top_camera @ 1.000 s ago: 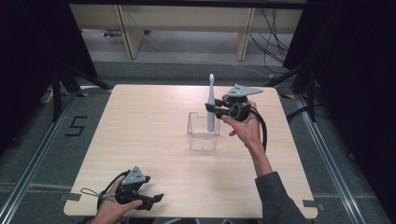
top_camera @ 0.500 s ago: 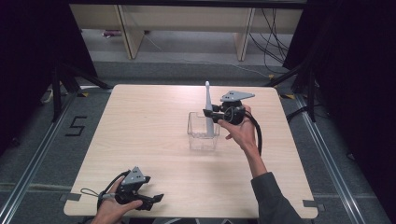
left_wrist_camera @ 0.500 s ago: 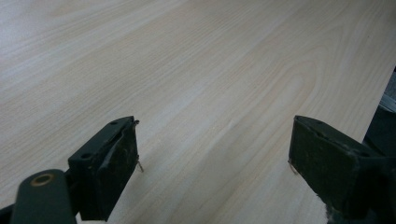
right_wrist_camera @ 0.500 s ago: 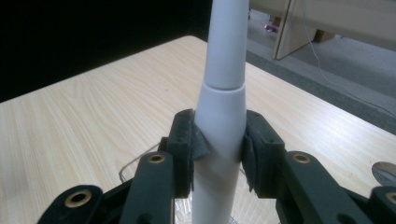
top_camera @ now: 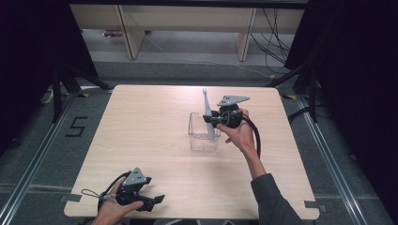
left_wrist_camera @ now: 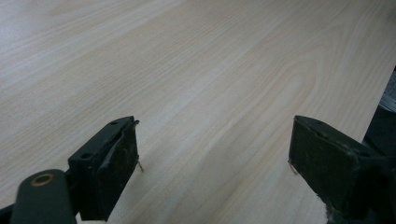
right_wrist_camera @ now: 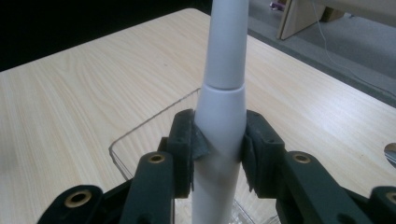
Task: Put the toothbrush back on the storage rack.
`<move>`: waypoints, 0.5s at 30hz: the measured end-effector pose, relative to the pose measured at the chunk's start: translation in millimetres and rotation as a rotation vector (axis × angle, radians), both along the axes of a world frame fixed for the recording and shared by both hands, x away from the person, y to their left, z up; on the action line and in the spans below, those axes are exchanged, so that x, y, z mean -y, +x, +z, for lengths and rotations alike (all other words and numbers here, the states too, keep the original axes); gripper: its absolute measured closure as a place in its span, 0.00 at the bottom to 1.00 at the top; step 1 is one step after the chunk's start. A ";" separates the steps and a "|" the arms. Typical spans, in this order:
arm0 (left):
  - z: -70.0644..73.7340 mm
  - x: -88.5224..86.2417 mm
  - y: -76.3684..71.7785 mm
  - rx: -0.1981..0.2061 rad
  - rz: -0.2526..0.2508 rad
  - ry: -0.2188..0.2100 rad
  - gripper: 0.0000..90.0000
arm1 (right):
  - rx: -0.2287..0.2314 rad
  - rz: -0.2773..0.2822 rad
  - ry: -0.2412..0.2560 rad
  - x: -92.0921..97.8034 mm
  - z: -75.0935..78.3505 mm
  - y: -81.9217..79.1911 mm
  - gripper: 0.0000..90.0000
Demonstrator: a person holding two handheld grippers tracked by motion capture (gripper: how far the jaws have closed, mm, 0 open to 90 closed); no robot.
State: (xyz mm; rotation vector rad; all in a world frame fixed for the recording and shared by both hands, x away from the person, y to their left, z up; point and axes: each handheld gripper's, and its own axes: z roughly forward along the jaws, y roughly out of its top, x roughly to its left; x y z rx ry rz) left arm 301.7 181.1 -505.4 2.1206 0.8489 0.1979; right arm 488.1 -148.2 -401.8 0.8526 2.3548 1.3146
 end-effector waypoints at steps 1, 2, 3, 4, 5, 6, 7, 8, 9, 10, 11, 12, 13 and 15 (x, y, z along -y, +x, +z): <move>-0.1 0.0 0.0 0.000 0.003 -0.003 0.17 | 0.011 -0.007 -0.001 -0.6 -1.5 0.8 0.75; -0.6 0.8 -0.3 -0.003 0.013 -0.016 0.17 | 0.000 -0.004 -0.001 -1.0 -2.5 1.4 0.75; -0.7 1.0 -0.4 -0.004 0.015 -0.018 0.17 | -0.009 0.000 -0.010 -1.0 -2.9 1.9 0.75; -0.8 1.0 -0.4 -0.003 0.013 -0.018 0.17 | -0.018 0.003 -0.015 -1.7 -3.7 2.5 0.75; -0.2 0.0 0.1 -0.001 0.002 -0.002 0.17 | -0.020 -0.004 -0.026 -2.1 -4.0 2.5 0.75; -0.2 0.0 0.1 -0.001 0.001 -0.001 0.17 | -0.009 -0.002 -0.018 -3.4 -6.0 3.6 0.75; -0.7 1.1 -0.4 -0.003 0.012 -0.016 0.17 | -0.030 0.002 -0.030 -3.5 -5.6 3.5 0.75; -0.9 1.4 -0.5 -0.004 0.014 -0.019 0.17 | -0.046 0.000 -0.025 -4.8 -6.4 3.1 0.75; -0.9 1.3 -0.5 -0.003 0.014 -0.019 0.17 | -0.037 -0.002 -0.033 -5.8 -7.1 3.6 0.75; -0.8 1.2 -0.4 -0.003 0.014 -0.019 0.17 | -0.044 -0.006 -0.034 -6.8 -7.7 3.8 0.75; -0.2 0.1 0.0 -0.001 0.004 -0.005 0.17 | -0.053 -0.006 -0.044 -7.6 -7.6 3.7 0.75; -0.1 0.1 0.0 -0.001 0.005 -0.005 0.17 | -0.040 0.001 -0.056 -8.9 -8.4 4.5 0.75; -0.2 0.0 0.0 -0.001 0.004 -0.005 0.17 | -0.032 0.002 -0.054 -10.3 -9.7 5.2 0.75; -0.8 1.2 -0.5 -0.004 0.014 -0.019 0.17 | -0.050 -0.002 -0.077 -10.9 -9.6 5.4 0.75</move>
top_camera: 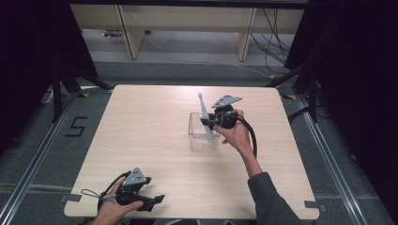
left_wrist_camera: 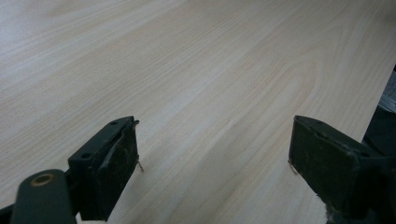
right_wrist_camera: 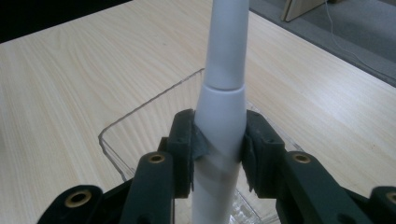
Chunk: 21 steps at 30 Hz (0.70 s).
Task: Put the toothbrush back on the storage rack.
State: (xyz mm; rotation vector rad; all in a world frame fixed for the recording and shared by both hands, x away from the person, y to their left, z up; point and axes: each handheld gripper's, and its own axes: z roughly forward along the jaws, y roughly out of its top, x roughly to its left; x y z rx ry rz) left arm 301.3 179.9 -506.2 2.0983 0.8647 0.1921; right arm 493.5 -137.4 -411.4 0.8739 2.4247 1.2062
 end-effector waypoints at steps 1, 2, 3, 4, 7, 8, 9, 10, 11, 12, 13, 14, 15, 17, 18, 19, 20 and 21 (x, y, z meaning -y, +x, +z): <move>0.0 0.0 0.0 0.001 0.000 0.000 0.17 | 0.002 0.001 0.001 -0.7 -0.9 0.8 0.75; 0.6 -1.1 0.4 0.003 -0.010 0.015 0.17 | 0.014 0.008 0.007 -1.5 -2.7 2.3 0.75; 0.6 -1.1 0.4 0.004 -0.010 0.014 0.17 | 0.006 0.002 -0.009 -0.5 -1.9 2.1 0.75; 0.7 -1.2 0.4 0.004 -0.010 0.014 0.17 | -0.001 0.000 -0.007 -0.7 -2.7 2.3 0.75; 0.5 -1.1 0.4 0.003 -0.008 0.014 0.17 | 0.003 0.004 -0.023 -0.5 -3.3 2.6 0.75; 0.5 -1.1 0.4 0.003 -0.010 0.015 0.17 | 0.005 0.008 -0.024 -0.1 -3.7 2.7 0.75; -0.2 0.2 -0.2 0.001 0.000 0.000 0.17 | 0.005 0.009 -0.024 -0.1 -3.8 2.5 0.75; -0.3 0.2 -0.1 0.000 -0.001 0.001 0.17 | 0.003 0.009 -0.026 0.2 -3.8 2.4 0.75; -0.6 0.4 -0.1 0.001 0.000 -0.001 0.17 | -0.011 0.005 -0.020 0.1 -4.2 2.3 0.75; -0.6 0.4 0.0 0.002 0.000 -0.002 0.17 | -0.010 0.003 -0.020 0.1 -4.5 2.6 0.75; -0.6 0.4 0.0 0.002 0.000 -0.002 0.17 | -0.011 0.006 -0.022 0.2 -4.6 2.9 0.75; -0.6 0.4 0.0 0.002 0.001 -0.003 0.17 | -0.013 0.001 -0.025 0.3 -4.6 2.8 0.75; -0.6 0.4 -0.1 0.001 0.002 -0.003 0.17 | -0.017 0.000 -0.026 0.2 -5.0 3.0 0.75; -0.3 0.2 -0.1 0.000 0.001 0.001 0.17 | -0.021 0.000 -0.023 -0.8 -6.5 3.3 0.75; -0.6 0.3 0.0 0.003 0.001 -0.002 0.17 | -0.016 0.001 -0.020 -1.5 -7.4 3.6 0.75; -0.2 0.3 -0.1 0.001 0.000 0.001 0.17 | -0.026 0.005 -0.027 -1.3 -6.9 3.6 0.75; -0.3 0.2 -0.1 0.001 0.000 0.001 0.17 | -0.036 0.009 -0.031 -1.8 -7.1 3.3 0.74; -0.7 0.4 -0.1 0.002 0.001 -0.003 0.17 | -0.017 0.014 -0.038 -1.9 -7.9 4.7 0.74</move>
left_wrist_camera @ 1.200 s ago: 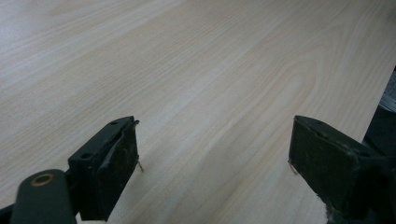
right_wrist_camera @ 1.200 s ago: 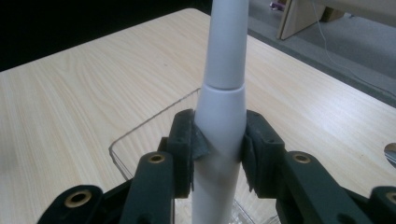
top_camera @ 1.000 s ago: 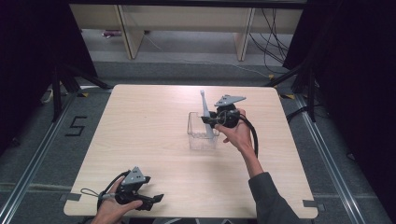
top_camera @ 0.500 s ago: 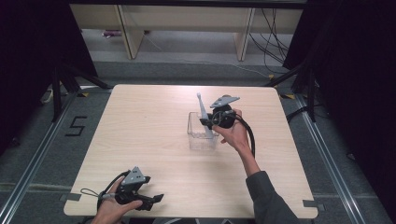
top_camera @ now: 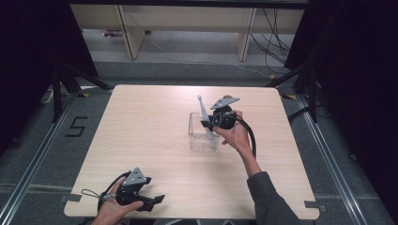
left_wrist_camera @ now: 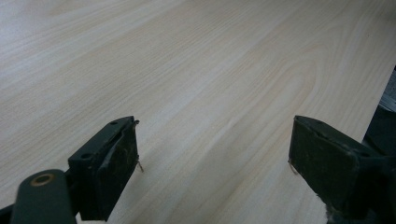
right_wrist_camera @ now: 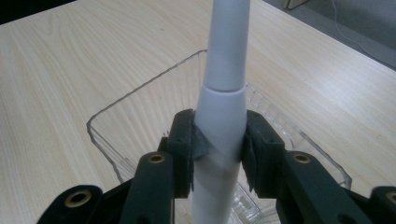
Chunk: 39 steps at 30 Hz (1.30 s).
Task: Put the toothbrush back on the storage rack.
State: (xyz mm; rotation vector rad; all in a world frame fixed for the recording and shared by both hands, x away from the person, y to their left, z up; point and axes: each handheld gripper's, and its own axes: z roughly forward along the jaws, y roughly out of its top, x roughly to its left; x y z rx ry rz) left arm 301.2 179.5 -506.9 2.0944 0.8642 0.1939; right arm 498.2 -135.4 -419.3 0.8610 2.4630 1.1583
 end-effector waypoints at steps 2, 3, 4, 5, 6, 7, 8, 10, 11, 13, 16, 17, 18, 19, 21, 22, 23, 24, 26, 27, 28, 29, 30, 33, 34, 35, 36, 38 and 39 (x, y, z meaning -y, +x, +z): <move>-0.1 0.0 -0.1 -0.003 0.000 0.001 0.17 | -0.006 -0.017 0.018 -2.5 -2.6 -0.6 0.75; -0.2 0.6 -0.3 -0.002 0.005 -0.009 0.17 | -0.017 -0.011 0.001 -2.5 -2.0 -0.7 0.74; 0.5 -0.2 -0.1 -0.002 0.000 0.005 0.17 | -0.001 -0.007 0.001 -2.8 -2.6 0.3 0.74; 0.1 0.0 0.1 0.000 0.000 0.001 0.17 | -0.018 -0.010 0.000 -3.8 -2.3 -0.3 0.74; 0.0 0.1 0.0 -0.003 -0.001 0.001 0.17 | -0.014 -0.011 -0.001 -4.6 -2.6 0.0 0.74; 0.4 -1.7 1.5 0.008 -0.013 0.032 0.17 | -0.019 -0.004 -0.009 -5.2 -1.9 0.4 0.74; 0.6 -1.8 1.7 0.010 -0.013 0.036 0.17 | -0.022 -0.001 -0.017 -5.8 -1.3 0.8 0.74; 0.0 0.0 0.0 -0.003 -0.002 0.000 0.17 | -0.014 -0.020 -0.006 -9.0 -2.9 0.8 0.74; 0.0 -0.1 0.0 -0.002 -0.001 0.001 0.17 | -0.021 -0.006 -0.024 -8.9 -1.5 1.4 0.74; 0.0 -0.2 0.0 -0.001 -0.001 0.003 0.17 | -0.018 0.002 -0.032 -11.1 -2.0 2.7 0.74; 0.2 -0.6 0.8 0.008 -0.006 0.008 0.17 | -0.009 -0.006 -0.024 -14.5 -4.4 4.5 0.74; 0.3 -0.8 1.2 0.017 -0.008 0.013 0.17 | -0.031 -0.009 -0.028 -15.6 -3.7 4.1 0.74; 0.9 -1.3 0.8 0.017 0.000 0.020 0.17 | -0.023 -0.012 -0.027 -16.5 -4.5 4.9 0.74; 0.8 -1.0 0.0 0.005 0.005 0.014 0.17 | -0.043 -0.001 -0.044 -16.5 -2.7 5.3 0.74; 0.7 -0.9 -0.1 0.000 0.006 0.012 0.17 | -0.028 0.009 -0.050 -18.2 -3.5 7.4 0.74; 0.8 -1.0 -0.1 0.002 0.008 0.014 0.17 | -0.035 0.005 -0.055 -19.1 -3.4 7.3 0.74; 1.0 -1.6 0.4 0.012 0.008 0.025 0.17 | -0.036 0.001 -0.056 -20.4 -3.6 7.3 0.74; 1.2 -2.1 0.7 0.013 0.003 0.032 0.17 | -0.024 0.011 -0.067 -20.2 -3.2 8.6 0.74; 1.4 -2.7 1.4 0.020 0.004 0.044 0.17 | -0.030 0.012 -0.058 -22.7 -4.7 8.4 0.74; 1.7 -3.3 1.7 0.024 0.008 0.051 0.17 | -0.038 0.006 -0.062 -23.3 -4.6 7.9 0.74; 1.6 -2.9 1.4 0.019 0.008 0.043 0.17 | -0.027 0.008 -0.069 -23.4 -4.5 8.9 0.74; 1.6 -2.9 1.2 0.017 0.008 0.041 0.17 | -0.032 0.008 -0.051 -24.9 -6.1 9.1 0.74; 1.2 -1.6 0.3 0.005 0.007 0.018 0.17 | -0.034 0.015 -0.069 -23.9 -5.1 9.9 0.74; 1.3 -2.1 0.5 0.006 0.004 0.027 0.17 | -0.039 0.010 -0.074 -25.1 -5.0 11.3 0.74; 1.4 -2.0 0.4 0.002 0.003 0.025 0.17 | -0.054 0.004 -0.074 -25.9 -4.5 11.0 0.74; 1.5 -2.0 0.3 0.001 0.002 0.024 0.17 | -0.029 0.015 -0.086 -26.3 -4.9 12.9 0.74; 1.6 -2.2 0.3 -0.001 0.000 0.024 0.17 | -0.060 0.005 -0.084 -27.7 -4.3 11.7 0.74; 1.3 -1.4 -0.1 -0.007 0.000 0.009 0.17 | -0.048 0.010 -0.090 -28.7 -4.9 13.2 0.74; 1.2 -1.1 -0.4 -0.009 0.002 0.006 0.17 | -0.054 0.009 -0.083 -29.7 -5.8 13.4 0.74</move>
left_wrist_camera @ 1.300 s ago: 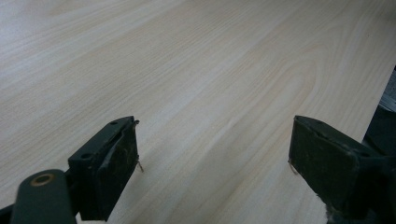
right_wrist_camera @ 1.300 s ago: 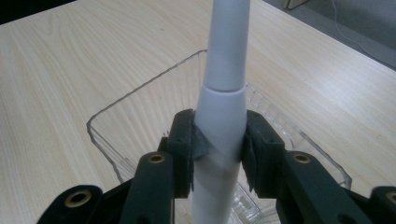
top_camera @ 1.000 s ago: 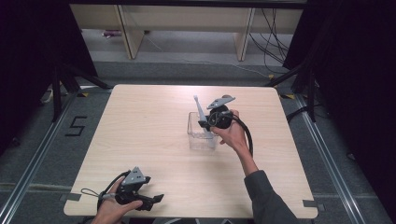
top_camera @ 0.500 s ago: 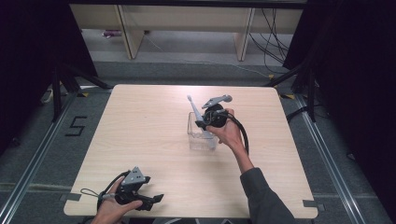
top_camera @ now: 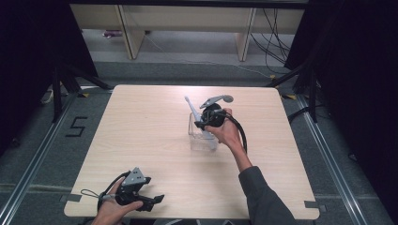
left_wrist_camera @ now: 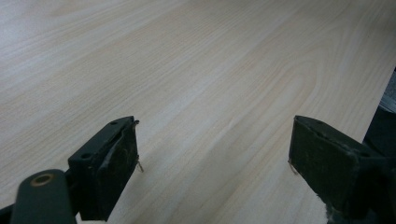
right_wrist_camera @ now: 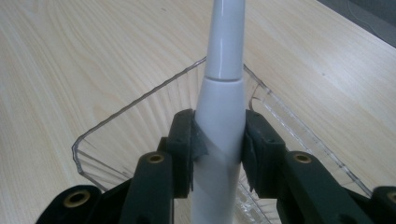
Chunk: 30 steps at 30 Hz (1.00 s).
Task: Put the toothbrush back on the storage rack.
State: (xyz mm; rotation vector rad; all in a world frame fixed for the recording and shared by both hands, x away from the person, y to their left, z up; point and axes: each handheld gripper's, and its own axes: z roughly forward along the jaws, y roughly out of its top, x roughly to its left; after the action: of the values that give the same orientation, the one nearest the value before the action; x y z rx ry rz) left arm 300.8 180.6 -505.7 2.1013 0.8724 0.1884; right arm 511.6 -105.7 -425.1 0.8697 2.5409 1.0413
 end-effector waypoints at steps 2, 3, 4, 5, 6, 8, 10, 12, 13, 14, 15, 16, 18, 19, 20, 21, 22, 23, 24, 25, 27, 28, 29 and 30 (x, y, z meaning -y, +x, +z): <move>0.0 0.1 -0.1 0.001 -0.001 0.000 0.17 | -0.006 -0.003 -0.007 -0.5 0.1 0.8 0.74; 0.4 -0.9 0.3 0.002 -0.009 0.013 0.17 | -0.014 -0.005 -0.007 -0.7 0.3 0.6 0.74; 0.1 -0.2 0.0 0.001 -0.002 0.003 0.17 | -0.003 -0.008 0.003 -2.3 -1.4 1.0 0.74; 0.1 -0.2 0.0 0.001 -0.001 0.002 0.17 | 0.008 0.000 0.001 -2.3 -1.7 1.9 0.74; 0.2 -0.2 0.0 0.001 -0.001 0.002 0.17 | 0.008 -0.004 -0.012 -2.3 -1.2 1.8 0.74; 0.2 -0.2 0.0 0.002 -0.001 0.002 0.17 | -0.014 -0.002 -0.012 -3.5 -1.2 1.3 0.74; 0.1 -0.2 -0.1 0.001 0.000 0.001 0.17 | 0.010 -0.001 -0.007 -5.4 -3.6 2.2 0.74; 0.1 -0.2 0.0 0.001 -0.001 0.001 0.17 | -0.013 -0.004 -0.016 -6.3 -2.6 1.4 0.74; 0.1 -0.2 -0.1 0.001 -0.002 0.001 0.17 | -0.008 -0.008 -0.022 -6.8 -2.8 1.3 0.74; 0.1 -0.2 -0.1 0.000 -0.002 0.001 0.17 | -0.013 -0.007 -0.020 -7.4 -3.4 1.7 0.74; 0.1 -0.3 -0.1 0.001 -0.002 0.001 0.17 | -0.005 -0.009 -0.009 -8.3 -4.7 2.3 0.73; 0.1 -0.3 -0.1 0.001 -0.002 0.001 0.17 | -0.006 -0.008 -0.008 -8.7 -5.3 2.7 0.72; 0.5 -1.1 0.2 0.003 -0.009 0.013 0.17 | 0.000 -0.020 -0.016 -8.8 -5.1 2.5 0.70; 0.5 -1.0 0.2 0.002 -0.009 0.012 0.17 | -0.003 -0.017 -0.015 -8.4 -4.5 2.1 0.69; 0.4 -0.9 0.2 0.002 -0.009 0.012 0.17 | 0.001 -0.008 -0.030 -6.7 -2.9 2.4 0.68; 0.2 -0.7 0.1 0.001 -0.007 0.010 0.17 | -0.002 -0.026 -0.022 -6.3 -2.0 1.0 0.67; 0.3 -0.8 0.2 0.002 -0.009 0.012 0.17 | 0.003 -0.029 -0.006 -6.4 -2.6 1.0 0.66; 0.4 -0.9 0.2 0.002 -0.010 0.013 0.17 | 0.002 -0.022 -0.011 -4.4 -0.9 1.1 0.64; 0.5 -1.0 0.2 0.002 -0.009 0.013 0.17 | -0.003 -0.025 -0.004 -3.2 -0.2 0.2 0.64; 0.1 -0.1 -0.2 0.001 -0.001 0.000 0.17 | 0.003 -0.027 0.004 -1.1 1.7 -0.4 0.64; -0.1 -0.1 -0.1 -0.001 -0.001 0.001 0.17 | -0.001 -0.029 0.019 1.8 4.2 -2.2 0.64; -0.2 0.0 -0.1 -0.001 -0.001 0.001 0.17 | 0.012 -0.028 0.025 3.5 4.8 -2.3 0.63; -0.3 0.2 0.0 -0.001 0.000 0.001 0.17 | 0.002 -0.025 0.028 5.1 6.4 -3.1 0.63; -0.3 0.2 0.2 0.002 0.000 0.003 0.17 | 0.008 -0.021 0.035 6.8 6.9 -3.2 0.63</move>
State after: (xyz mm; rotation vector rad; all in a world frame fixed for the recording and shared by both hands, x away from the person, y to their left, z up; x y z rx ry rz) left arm 301.0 180.4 -506.1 2.1037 0.8710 0.1916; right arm 508.4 -112.5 -418.2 0.8975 2.5080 1.0840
